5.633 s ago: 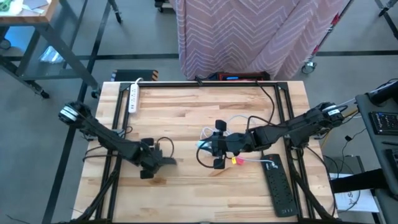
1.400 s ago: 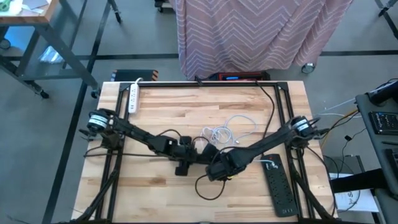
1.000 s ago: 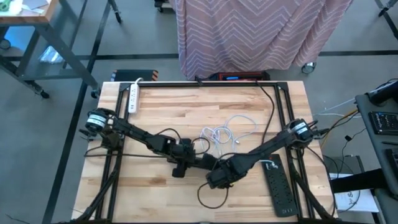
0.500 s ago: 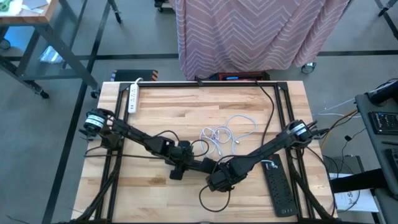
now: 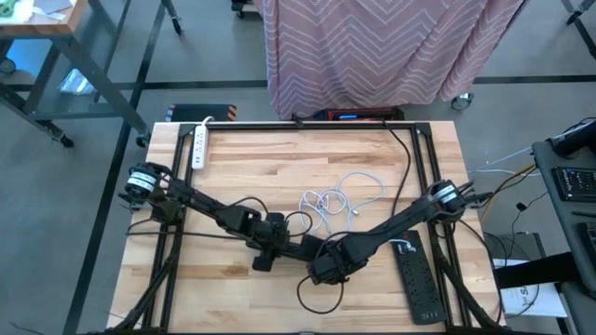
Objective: Plug in charger cables
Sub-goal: Insert the white charger adapter into left black outlet extension
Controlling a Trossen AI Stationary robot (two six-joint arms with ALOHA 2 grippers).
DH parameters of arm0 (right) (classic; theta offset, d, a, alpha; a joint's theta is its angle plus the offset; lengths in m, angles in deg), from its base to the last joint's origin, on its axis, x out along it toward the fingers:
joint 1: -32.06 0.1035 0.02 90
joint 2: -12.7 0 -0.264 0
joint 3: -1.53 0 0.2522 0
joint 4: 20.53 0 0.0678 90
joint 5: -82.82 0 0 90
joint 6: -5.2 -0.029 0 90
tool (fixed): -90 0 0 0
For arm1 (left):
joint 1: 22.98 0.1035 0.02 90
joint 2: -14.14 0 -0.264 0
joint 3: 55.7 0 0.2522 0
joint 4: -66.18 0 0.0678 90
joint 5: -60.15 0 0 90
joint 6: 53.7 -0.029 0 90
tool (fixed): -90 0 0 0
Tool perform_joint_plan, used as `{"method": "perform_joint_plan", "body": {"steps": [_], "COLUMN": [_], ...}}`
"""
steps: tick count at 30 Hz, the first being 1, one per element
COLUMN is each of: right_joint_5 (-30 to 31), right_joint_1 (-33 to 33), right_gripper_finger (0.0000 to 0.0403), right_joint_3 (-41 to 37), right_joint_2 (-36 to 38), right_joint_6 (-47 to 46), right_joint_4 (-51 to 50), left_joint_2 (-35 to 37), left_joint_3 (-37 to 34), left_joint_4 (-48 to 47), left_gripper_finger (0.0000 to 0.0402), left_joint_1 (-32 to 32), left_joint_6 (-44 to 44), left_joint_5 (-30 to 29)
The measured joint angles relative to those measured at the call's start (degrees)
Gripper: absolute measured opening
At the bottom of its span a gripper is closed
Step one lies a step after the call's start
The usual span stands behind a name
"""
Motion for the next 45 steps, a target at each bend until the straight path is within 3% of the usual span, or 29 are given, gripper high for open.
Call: {"method": "perform_joint_plan", "body": {"steps": [13, 24, 37, 45], "right_joint_5": [-1.0, -2.1, -6.4, -13.9], "right_joint_1": [0.5, -0.1, -1.3, -2.5], "right_gripper_finger": [0.0103, 0.0103, 0.0103, 0.0103], "right_joint_3": [0.7, 0.8, 2.6, 2.8], "right_joint_2": [-0.3, -1.6, -5.4, -5.4], "right_joint_6": [-2.3, -1.8, 2.0, 0.5], "right_joint_4": [-1.4, -0.9, -1.1, -0.7], "left_joint_2": [0.1, 0.1, -0.2, 0.0], "left_joint_3": [-0.2, -0.2, 2.2, 2.4], "left_joint_4": [0.2, 1.0, -0.8, 1.2], "left_gripper_finger": [0.0208, 0.0207, 0.0207, 0.0207], "left_joint_1": [-0.1, -0.7, -0.1, 0.0], "left_joint_6": [7.4, 8.1, 3.4, -3.8], "left_joint_5": [-1.4, -3.0, -4.2, -5.6]}}
